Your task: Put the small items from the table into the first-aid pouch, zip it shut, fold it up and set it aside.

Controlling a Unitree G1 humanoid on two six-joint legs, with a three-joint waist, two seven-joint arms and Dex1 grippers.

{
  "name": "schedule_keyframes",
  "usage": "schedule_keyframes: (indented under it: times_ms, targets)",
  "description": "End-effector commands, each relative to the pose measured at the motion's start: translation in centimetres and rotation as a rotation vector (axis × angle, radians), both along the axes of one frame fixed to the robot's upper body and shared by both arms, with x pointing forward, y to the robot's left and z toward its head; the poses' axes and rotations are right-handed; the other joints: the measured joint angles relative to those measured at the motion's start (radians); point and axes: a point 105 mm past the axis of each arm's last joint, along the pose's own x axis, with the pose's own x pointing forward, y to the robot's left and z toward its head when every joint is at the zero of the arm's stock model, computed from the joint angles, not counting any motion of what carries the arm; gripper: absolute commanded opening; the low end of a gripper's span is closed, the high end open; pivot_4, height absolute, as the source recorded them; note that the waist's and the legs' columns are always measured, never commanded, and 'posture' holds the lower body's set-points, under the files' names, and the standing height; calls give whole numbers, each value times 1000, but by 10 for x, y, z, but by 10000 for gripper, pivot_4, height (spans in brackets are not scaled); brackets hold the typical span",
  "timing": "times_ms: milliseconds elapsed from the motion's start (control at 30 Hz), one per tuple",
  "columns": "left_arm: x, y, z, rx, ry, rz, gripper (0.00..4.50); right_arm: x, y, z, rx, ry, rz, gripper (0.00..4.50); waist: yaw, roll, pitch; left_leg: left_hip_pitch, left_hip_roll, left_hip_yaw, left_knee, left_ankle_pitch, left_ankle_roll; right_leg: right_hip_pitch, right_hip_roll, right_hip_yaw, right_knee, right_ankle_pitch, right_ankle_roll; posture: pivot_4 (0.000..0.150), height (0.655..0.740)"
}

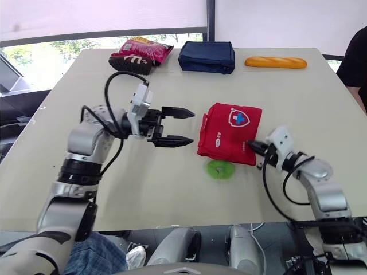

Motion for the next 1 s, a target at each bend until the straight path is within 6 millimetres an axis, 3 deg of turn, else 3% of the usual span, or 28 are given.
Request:
schedule_keyframes:
  times_ms: [33,100,333,433,500,733,833,1000]
  targets:
    - [-2,6,23,-10,-89,31,44841,8,-2,39,51,-106,10,0,1,0,0,0,0,0,0,0,0,0,0,0,0,0,0,1500,7395]
    - [-3,11,27,8,-113,54,44841,26,-3,42,52,-105,-21,0,0,0,0,0,0,-1,-1,0,0,0,0,-1,0,0,0,1500,7395]
    - [-5,16,29,55,-141,95,44841,73,-2,10,-5,3,-109,0,-3,0,1,0,0,0,-1,0,0,0,0,0,0,0,0,1500,7395]
    - [-9,16,31,65,-147,94,44841,79,-8,-26,-58,122,-147,0,-2,0,1,0,0,0,-1,0,0,0,0,0,0,0,0,1500,7395]
    - [-11,16,31,86,-159,94,44841,72,-5,-48,-120,181,-99,0,-3,0,1,0,0,0,-1,0,0,0,0,0,0,0,0,1500,7395]
    - [-14,20,30,105,-152,121,44841,72,-16,-1,51,43,-143,0,-8,0,1,1,0,0,-1,0,0,0,1,0,0,0,0,1500,7395]
    - [-16,19,35,74,-143,115,45000,50,-24,16,190,130,-85,6885,-1,2,2,0,0,0,-1,0,0,0,1,0,0,0,0,1500,7395]
    - [-20,16,39,62,-141,95,45000,24,-29,8,301,318,-68,30030,0,2,2,-1,0,-1,-1,0,0,0,0,0,-1,0,0,1500,7395]
